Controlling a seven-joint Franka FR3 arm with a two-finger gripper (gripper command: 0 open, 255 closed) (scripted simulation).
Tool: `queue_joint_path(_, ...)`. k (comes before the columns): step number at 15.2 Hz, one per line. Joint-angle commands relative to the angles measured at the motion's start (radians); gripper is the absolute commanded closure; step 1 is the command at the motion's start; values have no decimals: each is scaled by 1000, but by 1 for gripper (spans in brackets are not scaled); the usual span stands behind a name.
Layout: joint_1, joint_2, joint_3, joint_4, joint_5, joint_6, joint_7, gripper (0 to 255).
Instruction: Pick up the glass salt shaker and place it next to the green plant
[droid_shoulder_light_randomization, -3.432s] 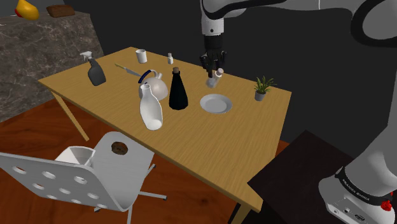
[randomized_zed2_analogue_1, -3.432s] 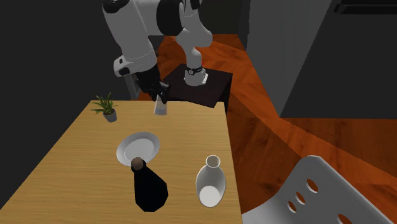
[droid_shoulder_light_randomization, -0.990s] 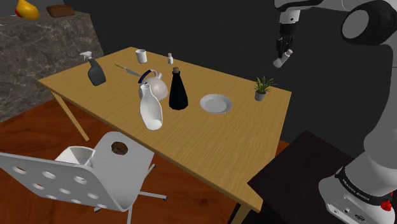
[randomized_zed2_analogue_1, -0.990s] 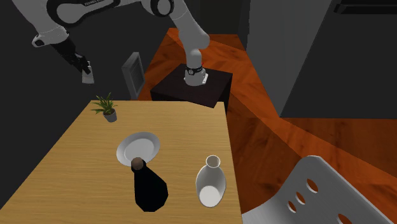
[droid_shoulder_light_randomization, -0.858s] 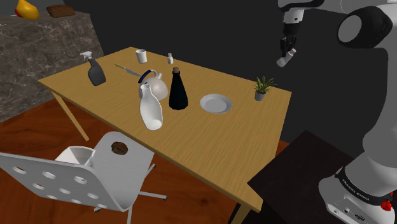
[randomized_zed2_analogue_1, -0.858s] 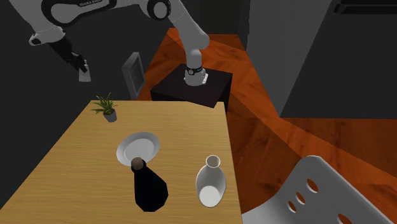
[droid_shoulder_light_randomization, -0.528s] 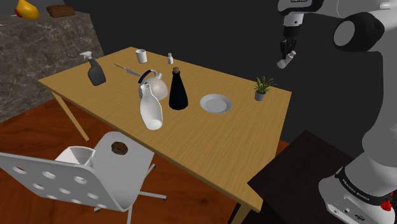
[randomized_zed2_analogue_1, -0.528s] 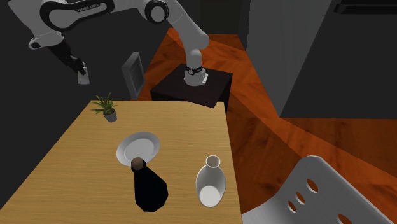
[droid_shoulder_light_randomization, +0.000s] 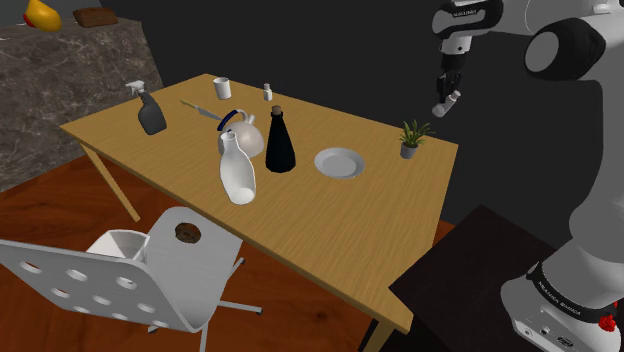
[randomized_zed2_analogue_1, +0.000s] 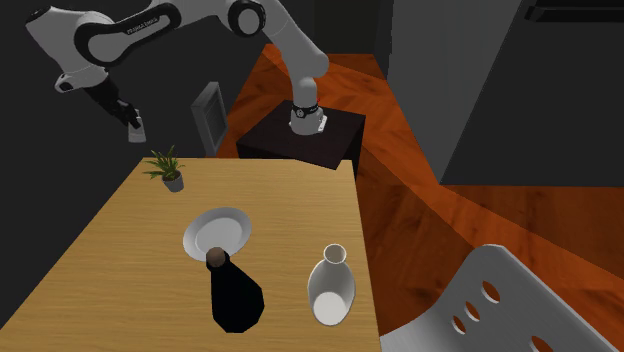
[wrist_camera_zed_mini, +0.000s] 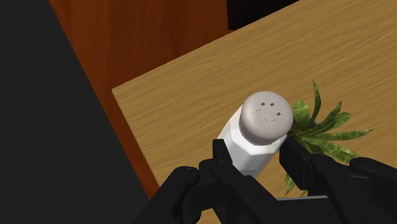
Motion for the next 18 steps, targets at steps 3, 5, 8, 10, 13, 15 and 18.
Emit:
queue_joint_path(3, 1, 6, 1, -46, 0, 52, 3, 255)
queue_joint_path(5, 1, 10, 1, -65, 1, 76, 4, 255)
queue_joint_path(8, 2, 19, 2, -92, 1, 111, 6, 255)
queue_joint_path(10, 2, 26, 2, -106, 2, 133, 7, 255)
queue_joint_path(13, 2, 38, 3, -127, 2, 165, 9, 255)
queue_joint_path(15, 2, 47, 4, -139, 3, 186, 10, 255)
queue_joint_path(18, 1, 62, 5, -154, 4, 217, 12, 255)
